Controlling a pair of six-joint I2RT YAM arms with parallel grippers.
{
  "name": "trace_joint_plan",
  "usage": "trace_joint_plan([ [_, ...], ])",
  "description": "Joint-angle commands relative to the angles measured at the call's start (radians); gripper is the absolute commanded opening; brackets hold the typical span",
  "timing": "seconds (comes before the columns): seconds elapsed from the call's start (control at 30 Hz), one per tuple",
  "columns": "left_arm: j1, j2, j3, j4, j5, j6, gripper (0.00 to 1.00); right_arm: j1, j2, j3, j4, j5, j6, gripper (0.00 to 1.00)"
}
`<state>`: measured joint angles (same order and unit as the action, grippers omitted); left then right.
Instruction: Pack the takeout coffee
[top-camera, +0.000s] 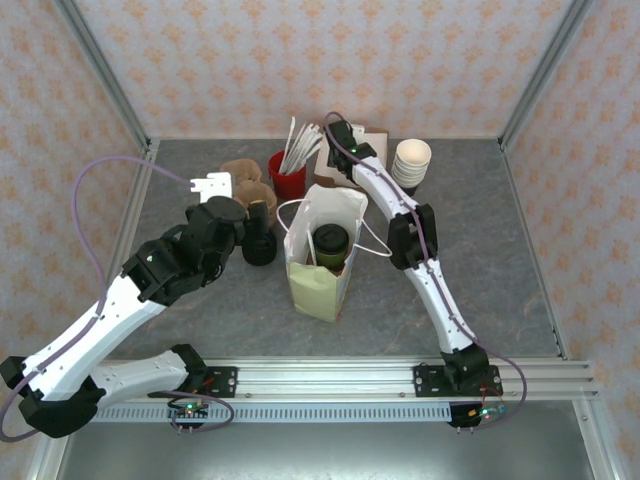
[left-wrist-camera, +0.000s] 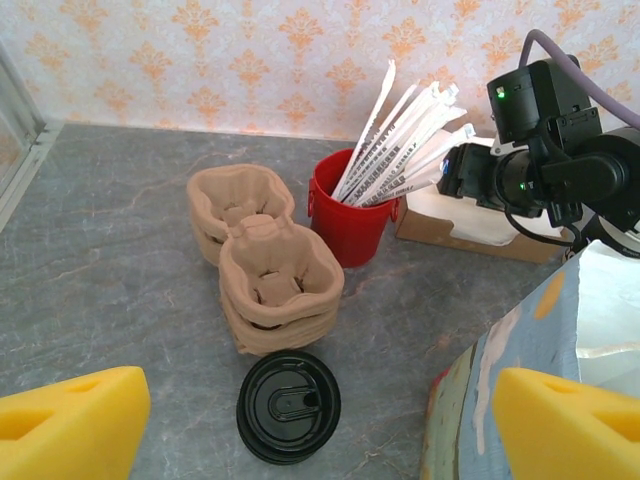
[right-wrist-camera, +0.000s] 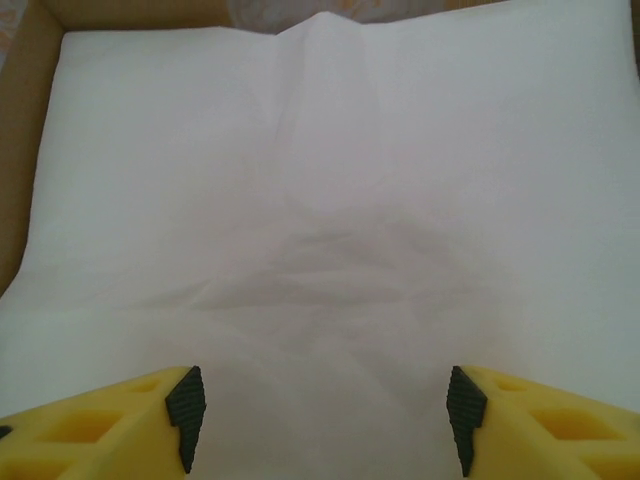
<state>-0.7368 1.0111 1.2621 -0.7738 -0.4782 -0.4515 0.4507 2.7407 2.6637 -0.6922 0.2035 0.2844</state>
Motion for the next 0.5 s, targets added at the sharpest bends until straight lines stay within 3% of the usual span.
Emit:
trace_joint_plan([
  [0.0, 0.005, 0.007, 0.067, -0.040, -0.013, 0.008, 0.90, -0.016, 0.025, 0.040, 0.036, 0.051, -0.001, 0.68],
  [0.47, 0.004, -0.050, 0.123, -0.089, -0.059, 0.015, 0.91, -0.027, 0.055, 0.053, 0.021, -0.005, 0.031, 0.69],
])
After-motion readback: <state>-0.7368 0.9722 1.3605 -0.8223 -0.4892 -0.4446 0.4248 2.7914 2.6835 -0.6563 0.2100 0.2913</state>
